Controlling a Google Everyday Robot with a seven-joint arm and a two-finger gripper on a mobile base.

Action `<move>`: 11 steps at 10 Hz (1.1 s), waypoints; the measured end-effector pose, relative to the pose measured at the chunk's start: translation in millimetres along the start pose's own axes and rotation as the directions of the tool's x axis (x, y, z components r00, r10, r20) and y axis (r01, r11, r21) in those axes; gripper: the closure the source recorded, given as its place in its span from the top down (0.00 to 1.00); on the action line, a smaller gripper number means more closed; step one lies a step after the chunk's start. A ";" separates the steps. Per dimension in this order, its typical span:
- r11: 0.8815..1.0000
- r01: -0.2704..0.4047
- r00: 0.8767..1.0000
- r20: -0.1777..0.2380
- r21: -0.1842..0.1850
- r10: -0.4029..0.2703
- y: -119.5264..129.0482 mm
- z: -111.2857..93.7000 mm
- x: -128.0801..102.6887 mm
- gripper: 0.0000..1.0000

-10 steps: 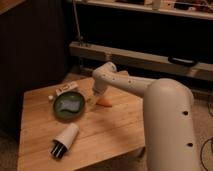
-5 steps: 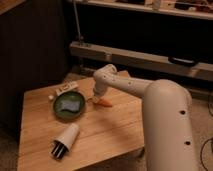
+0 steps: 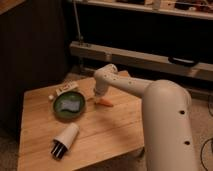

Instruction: Place the pepper in the ceramic bowl

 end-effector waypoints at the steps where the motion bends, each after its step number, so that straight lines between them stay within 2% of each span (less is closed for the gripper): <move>1: 1.000 -0.007 1.000 0.005 0.013 0.007 -3.1 -7.8 -2.4 0.00; 3: 0.999 -0.025 0.999 0.038 0.040 0.024 -11.6 -33.2 -9.9 0.00; 4: 0.999 -0.032 0.997 0.077 0.038 0.029 -12.5 -44.2 -16.2 0.00; 5: 0.999 -0.034 0.991 0.131 0.013 0.032 -9.5 -49.5 -24.5 0.00; 6: 0.999 -0.029 0.983 0.181 -0.036 0.035 -4.0 -49.5 -35.3 0.00; 8: 0.995 0.020 0.974 0.226 -0.099 0.003 18.0 -34.7 -68.2 0.00; 10: 0.989 0.095 0.968 0.241 -0.114 -0.065 42.5 -22.9 -105.7 0.00; 11: 0.985 0.139 0.965 0.236 -0.102 -0.111 53.7 -20.9 -120.7 0.00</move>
